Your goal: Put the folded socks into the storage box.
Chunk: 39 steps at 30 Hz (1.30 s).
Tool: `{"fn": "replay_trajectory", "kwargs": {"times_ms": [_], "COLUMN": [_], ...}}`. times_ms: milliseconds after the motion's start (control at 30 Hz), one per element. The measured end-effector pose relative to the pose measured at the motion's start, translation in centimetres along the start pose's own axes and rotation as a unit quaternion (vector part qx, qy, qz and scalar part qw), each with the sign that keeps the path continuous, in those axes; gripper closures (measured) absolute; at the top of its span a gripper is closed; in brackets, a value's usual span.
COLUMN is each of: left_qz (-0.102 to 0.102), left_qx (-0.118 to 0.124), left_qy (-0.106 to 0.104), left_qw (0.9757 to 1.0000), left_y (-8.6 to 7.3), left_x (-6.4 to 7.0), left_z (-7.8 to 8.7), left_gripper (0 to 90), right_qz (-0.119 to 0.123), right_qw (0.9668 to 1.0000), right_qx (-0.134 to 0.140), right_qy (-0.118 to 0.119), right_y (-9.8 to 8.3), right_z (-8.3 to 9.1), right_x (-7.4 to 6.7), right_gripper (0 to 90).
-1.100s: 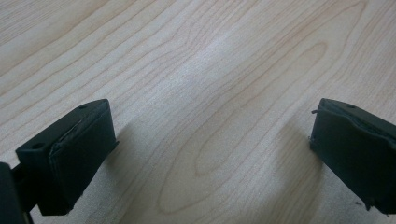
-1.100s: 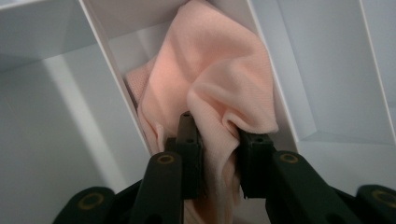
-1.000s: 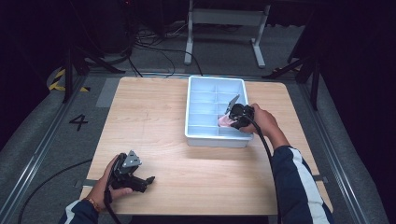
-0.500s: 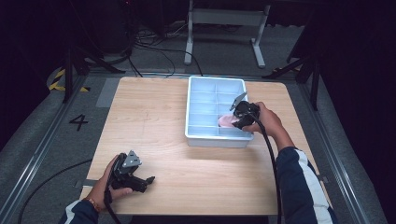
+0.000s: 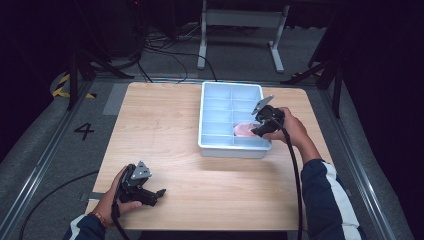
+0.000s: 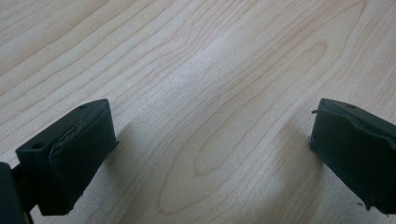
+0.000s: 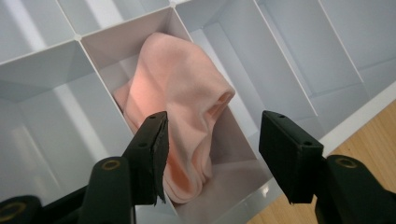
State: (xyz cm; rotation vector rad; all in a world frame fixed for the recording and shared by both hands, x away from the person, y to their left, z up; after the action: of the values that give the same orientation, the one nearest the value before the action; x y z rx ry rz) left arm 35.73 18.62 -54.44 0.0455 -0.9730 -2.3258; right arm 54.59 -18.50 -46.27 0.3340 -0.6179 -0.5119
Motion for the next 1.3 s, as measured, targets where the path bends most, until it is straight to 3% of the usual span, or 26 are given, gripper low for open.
{"fn": "replay_trajectory", "kwargs": {"times_ms": [767, 1067, 1300], "left_qz": [0.004, 0.004, 0.004], "left_qx": [0.000, 0.000, 0.000], "left_qy": [0.006, 0.006, 0.006], "left_qw": [1.0000, 1.0000, 1.0000], "left_y": [0.0, 0.0, 0.0], "left_x": [0.0, 0.0, 0.0], "left_z": [0.1, 0.1, 0.1], "left_gripper": [0.4, 0.4, 0.4], "right_qz": [-0.036, -0.061, -0.061], "right_qw": [0.9979, 0.9950, 0.9941], "right_qx": [0.054, 0.079, 0.090], "right_qy": [-0.001, 0.004, -0.003], "right_y": [-0.6, -1.4, -1.9], "right_z": [4.1, 5.5, 6.4], "right_x": [0.6, 0.6, 0.3], "right_gripper": [42.6, 41.1, 40.0]}}
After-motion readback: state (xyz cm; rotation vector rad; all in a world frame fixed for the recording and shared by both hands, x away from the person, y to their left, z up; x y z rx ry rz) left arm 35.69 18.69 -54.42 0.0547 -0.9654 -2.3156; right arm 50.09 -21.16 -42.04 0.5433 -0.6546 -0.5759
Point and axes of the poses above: each handheld gripper's, and its own axes: z roughly backward along the jaws, y roughly out of its top, x roughly to its right, the point moved 8 cm from there along -z, roughly forward along the jaws, and after that the axes turned 14 degrees about -y, right-handed, at the moved point
